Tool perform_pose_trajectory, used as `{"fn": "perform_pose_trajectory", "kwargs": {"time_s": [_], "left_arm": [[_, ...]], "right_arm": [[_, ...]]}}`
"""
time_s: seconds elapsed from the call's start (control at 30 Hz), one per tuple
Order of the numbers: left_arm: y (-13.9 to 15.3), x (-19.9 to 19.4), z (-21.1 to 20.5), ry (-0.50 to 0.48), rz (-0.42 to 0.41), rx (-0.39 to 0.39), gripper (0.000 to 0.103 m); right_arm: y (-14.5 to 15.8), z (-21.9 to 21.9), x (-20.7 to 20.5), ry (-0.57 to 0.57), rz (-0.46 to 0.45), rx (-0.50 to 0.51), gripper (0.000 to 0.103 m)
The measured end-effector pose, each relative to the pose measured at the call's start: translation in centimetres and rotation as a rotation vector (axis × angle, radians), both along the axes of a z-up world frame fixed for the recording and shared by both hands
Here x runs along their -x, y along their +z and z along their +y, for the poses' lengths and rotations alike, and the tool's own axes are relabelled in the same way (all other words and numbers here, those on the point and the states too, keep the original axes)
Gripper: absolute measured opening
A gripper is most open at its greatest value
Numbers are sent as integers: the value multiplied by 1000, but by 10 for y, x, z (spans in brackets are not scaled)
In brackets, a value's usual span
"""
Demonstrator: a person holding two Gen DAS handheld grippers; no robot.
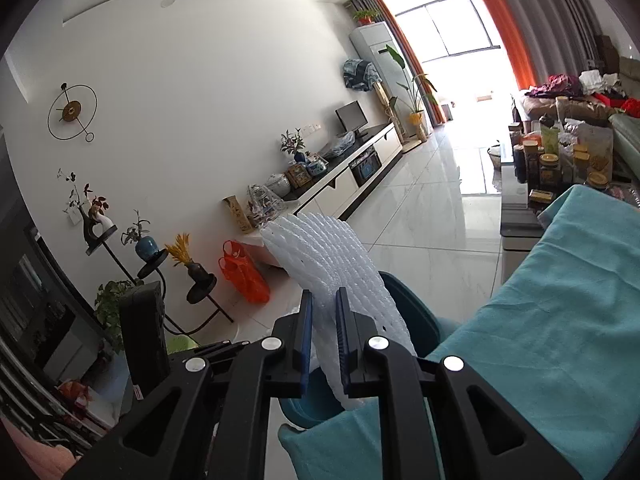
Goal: Collect trash
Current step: 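Carry both foam nets to the teal bin and release them, then return to the table and grasp the clear plastic bag with the left tool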
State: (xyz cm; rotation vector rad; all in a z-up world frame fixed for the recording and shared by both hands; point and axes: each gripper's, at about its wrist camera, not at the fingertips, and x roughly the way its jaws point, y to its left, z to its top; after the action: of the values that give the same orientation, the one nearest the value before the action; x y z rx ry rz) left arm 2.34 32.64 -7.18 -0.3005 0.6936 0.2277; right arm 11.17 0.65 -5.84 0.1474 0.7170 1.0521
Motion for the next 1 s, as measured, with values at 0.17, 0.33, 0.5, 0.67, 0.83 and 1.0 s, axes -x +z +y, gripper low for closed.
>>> {"fn": "perform_pose_trajectory", "kwargs": {"time_s": [0.17, 0.33, 0.5, 0.67, 0.83, 1.0], "left_arm": [[-16, -11, -3, 13, 39, 5, 12], [-30, -27, -8, 25, 74, 9, 13], [-44, -34, -13, 37, 98, 20, 17], [-53, -40, -15, 49, 106, 26, 26], [-59, -42, -14, 57, 111, 25, 33], [-58, -41, -18, 57, 110, 3, 36]], "right_arm": [[-18, 27, -17, 20, 55, 20, 10], [-42, 47, -33, 18, 127, 94, 12], [-66, 58, -45, -8, 173, 181, 17], [-69, 63, -46, -20, 185, 212, 21], [-70, 60, -47, -33, 193, 207, 29], [-63, 50, -41, -50, 165, 193, 29]]}}
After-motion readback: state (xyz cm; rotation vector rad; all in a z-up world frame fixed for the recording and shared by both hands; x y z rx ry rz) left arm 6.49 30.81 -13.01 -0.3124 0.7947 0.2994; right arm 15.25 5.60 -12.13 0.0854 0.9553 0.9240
